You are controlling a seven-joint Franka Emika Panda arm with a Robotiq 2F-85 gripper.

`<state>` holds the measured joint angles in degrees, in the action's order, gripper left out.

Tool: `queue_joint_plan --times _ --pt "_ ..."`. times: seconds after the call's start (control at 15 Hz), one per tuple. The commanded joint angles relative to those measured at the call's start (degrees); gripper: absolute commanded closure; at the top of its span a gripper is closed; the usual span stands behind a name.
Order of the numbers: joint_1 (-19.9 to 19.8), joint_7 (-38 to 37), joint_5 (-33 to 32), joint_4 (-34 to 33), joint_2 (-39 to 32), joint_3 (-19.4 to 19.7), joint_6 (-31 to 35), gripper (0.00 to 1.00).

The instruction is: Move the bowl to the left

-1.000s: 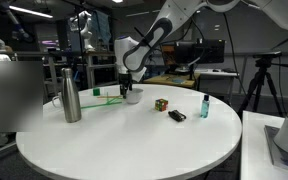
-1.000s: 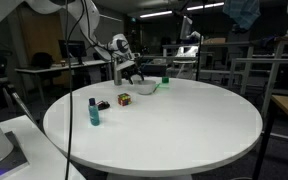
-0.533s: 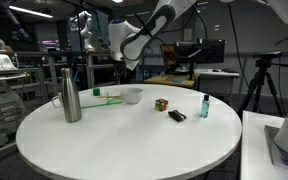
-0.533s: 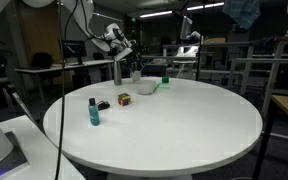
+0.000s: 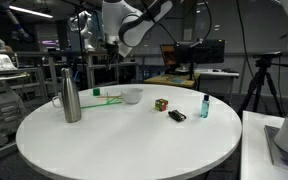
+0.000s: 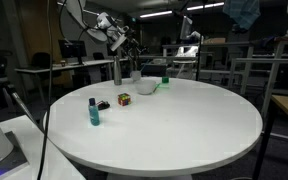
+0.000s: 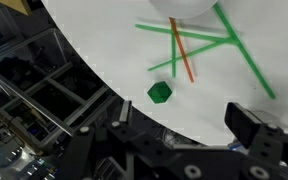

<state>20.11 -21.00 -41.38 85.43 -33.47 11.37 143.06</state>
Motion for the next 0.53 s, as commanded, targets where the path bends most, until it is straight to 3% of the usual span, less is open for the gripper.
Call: queue_joint_plan --times 0.0,0.27,0.33,0.47 --pt "0.38 -7.69 -5.13 -0.78 1.10 0.77 0.48 0.00" --pt "-0.10 -15.01 -7.98 -1.90 1.39 0.49 1.01 0.00" --pt "-1.16 -11.71 -6.52 -2.19 0.45 -1.42 -0.50 0.00" --pt "-1.20 -13.23 -6.93 -2.42 0.63 -1.45 -0.52 0.00"
